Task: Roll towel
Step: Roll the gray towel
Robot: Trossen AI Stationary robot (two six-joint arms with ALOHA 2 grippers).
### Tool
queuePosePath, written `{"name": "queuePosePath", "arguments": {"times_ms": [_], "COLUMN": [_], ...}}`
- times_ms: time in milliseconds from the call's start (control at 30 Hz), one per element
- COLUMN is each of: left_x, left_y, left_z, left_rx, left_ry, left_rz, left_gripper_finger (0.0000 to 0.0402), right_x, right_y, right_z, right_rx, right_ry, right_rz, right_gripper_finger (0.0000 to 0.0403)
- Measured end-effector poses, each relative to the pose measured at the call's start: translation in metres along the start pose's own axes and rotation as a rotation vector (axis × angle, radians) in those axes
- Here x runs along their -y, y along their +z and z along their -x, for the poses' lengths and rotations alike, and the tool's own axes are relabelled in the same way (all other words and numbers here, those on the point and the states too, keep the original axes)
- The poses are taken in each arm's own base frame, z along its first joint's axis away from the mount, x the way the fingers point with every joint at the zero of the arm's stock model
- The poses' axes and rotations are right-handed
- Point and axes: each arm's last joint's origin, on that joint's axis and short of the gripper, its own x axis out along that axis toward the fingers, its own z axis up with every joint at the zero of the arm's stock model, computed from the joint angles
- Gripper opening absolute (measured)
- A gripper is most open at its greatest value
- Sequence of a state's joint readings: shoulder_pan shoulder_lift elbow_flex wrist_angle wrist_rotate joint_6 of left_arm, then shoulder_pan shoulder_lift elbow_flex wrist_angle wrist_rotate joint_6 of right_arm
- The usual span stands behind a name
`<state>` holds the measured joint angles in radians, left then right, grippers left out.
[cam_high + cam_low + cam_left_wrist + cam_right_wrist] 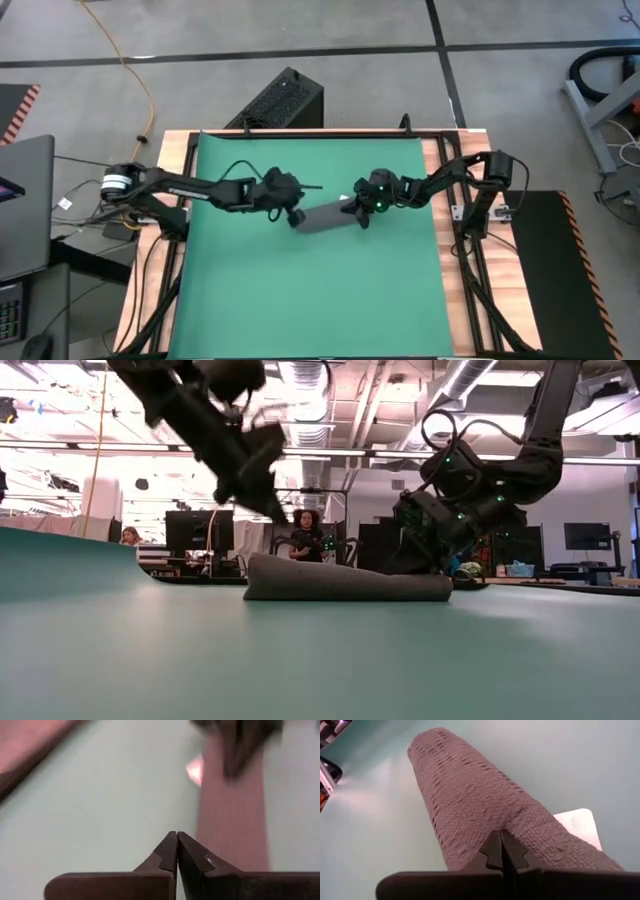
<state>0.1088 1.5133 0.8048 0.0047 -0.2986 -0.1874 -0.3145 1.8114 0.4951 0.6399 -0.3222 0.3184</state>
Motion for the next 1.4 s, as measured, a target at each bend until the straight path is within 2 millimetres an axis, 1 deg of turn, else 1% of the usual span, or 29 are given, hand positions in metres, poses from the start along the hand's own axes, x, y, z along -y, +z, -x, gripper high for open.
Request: {"name": "queuePosePath", "arguments": {"times_ms": [67,133,167,233,267,300,333,367,467,567,667,800,1000,1100,1233,1400], "left_x": [0.004,0.015,0.020,0.031,0.035,0.039,0.042,0.046,0.055,0.060,0.066,0.072,0.079,0.078,0.077,0.066], "left_y": [0.009,0.018,0.019,0.013,0.004,-0.008,-0.022,-0.031,-0.043,-0.061,-0.064,-0.080,-0.090,-0.095,-0.097,-0.093], "left_z": [0.012,0.018,0.020,0.017,0.013,0.007,0.001,-0.005,-0.014,-0.027,-0.033,-0.040,-0.040,-0.041,-0.041,-0.043], "left_rx": [0.095,0.249,0.317,0.397,0.398,0.372,0.341,0.338,0.372,0.328,0.324,0.275,0.226,0.179,0.151,0.110], "left_ry": [0.037,0.007,-0.029,-0.091,-0.110,-0.112,-0.098,-0.084,-0.054,0.019,0.004,0.022,0.020,0.050,0.051,0.070], "left_rz": [0.096,0.193,0.239,0.314,0.340,0.360,0.379,0.415,0.495,0.516,0.553,0.556,0.539,0.509,0.501,0.486], "left_gripper_finger": [0.0000,0.0000,0.0000,0.0000,0.0000,0.0000,0.0000,0.0000,0.0000,0.0000,0.0000,0.0000,0.0000,0.0000,0.0000,0.0000], "right_x": [-0.001,-0.002,-0.002,-0.002,-0.002,-0.003,-0.003,-0.003,-0.003,-0.003,-0.003,-0.004,-0.006,-0.008,-0.013,-0.023], "right_y": [0.000,0.000,0.000,0.000,0.000,0.000,0.000,0.000,0.000,0.001,0.001,0.001,-0.004,-0.007,-0.009,-0.013], "right_z": [-0.001,-0.001,-0.001,-0.001,-0.001,-0.001,-0.001,-0.001,-0.001,-0.001,-0.001,-0.002,-0.001,-0.001,-0.003,-0.005], "right_rx": [0.009,0.012,0.014,0.017,0.020,0.023,0.024,0.025,0.028,0.034,0.035,0.034,0.048,0.053,0.056,0.061], "right_ry": [-0.008,-0.010,-0.016,-0.021,-0.021,-0.021,-0.020,-0.020,-0.021,-0.019,-0.019,-0.018,-0.059,-0.072,-0.084,-0.095], "right_rz": [0.004,0.003,0.003,0.005,0.006,0.007,0.008,0.008,0.012,0.018,0.019,0.018,0.012,0.016,0.030,0.029], "right_gripper_finger": [0.0004,0.0004,0.0004,0.0004,0.0004,0.0004,0.0004,0.0004,0.0004,0.0004,0.0004,0.0004,0.0004,0.0004,0.0004,0.0004]}}
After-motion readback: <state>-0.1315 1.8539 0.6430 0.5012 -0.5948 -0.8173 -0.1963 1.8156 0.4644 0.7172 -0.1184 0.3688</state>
